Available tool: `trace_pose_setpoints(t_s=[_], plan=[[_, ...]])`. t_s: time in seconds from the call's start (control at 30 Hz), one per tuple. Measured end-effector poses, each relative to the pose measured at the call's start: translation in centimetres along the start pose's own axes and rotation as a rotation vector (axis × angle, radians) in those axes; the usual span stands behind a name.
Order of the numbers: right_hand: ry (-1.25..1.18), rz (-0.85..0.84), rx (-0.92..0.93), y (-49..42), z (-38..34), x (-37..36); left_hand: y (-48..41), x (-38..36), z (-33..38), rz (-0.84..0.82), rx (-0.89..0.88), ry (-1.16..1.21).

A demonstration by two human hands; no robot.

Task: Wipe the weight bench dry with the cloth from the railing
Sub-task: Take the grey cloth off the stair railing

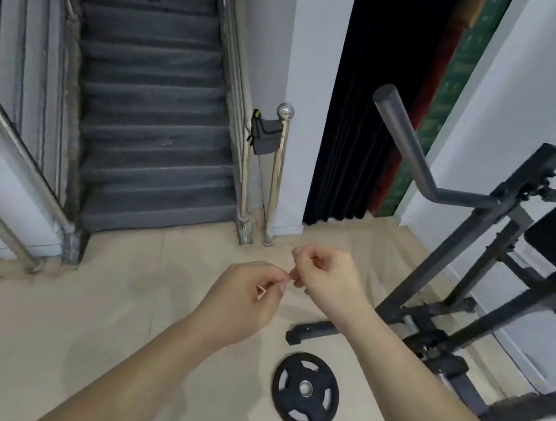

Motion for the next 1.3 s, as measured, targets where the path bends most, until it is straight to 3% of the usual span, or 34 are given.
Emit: trace_pose_setpoints(t_s=[0.33,0.5,0.63,0.77,0.9,1.03,1.3], plan=[[-0.212,0.046,-0.3,-18.6,1.3,-4.1,-17.0,6.8,-13.9,0.092,0.254,0.095],[-0.28,0.062,-0.341,-30.7,4.0,-4.4,-28.4,6.8,-19.0,0.017,0.321,0.089],[-0.319,0.067,-0.376,-41.9,5.5,-4.5,-36.5,7.3,-23.2,0.02,0.517,0.286],[-0.318,0.038,-0.442,-50.5,5.5,-5.0,-43.1,8.3,-26.3,0.035,0.586,0.324],[-0.302,0.013,-0.455,-58.4,5.4,-5.9,-51.0,9.1,-29.4,0.012,0.613,0.324],[-0.352,0.091,-0.461,-65.7,6.5,-7.2,-59.9,9.5,-33.2,-0.067,0.614,0.325],[-0.437,0.266,-0.546,-82.4,10.6,-9.9,-83.4,13.3,-42.2,-0.168,0.438,-0.009]])
Point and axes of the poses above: each hand's wrist, its own y-axis away from the middle knuckle, its own x-axis out of the back of the hand, z = x × y, the point moved 8 cm from there along -y, towards the middle knuckle, and after that the axes turned 1 degree about -z, right-handed, at the moved point
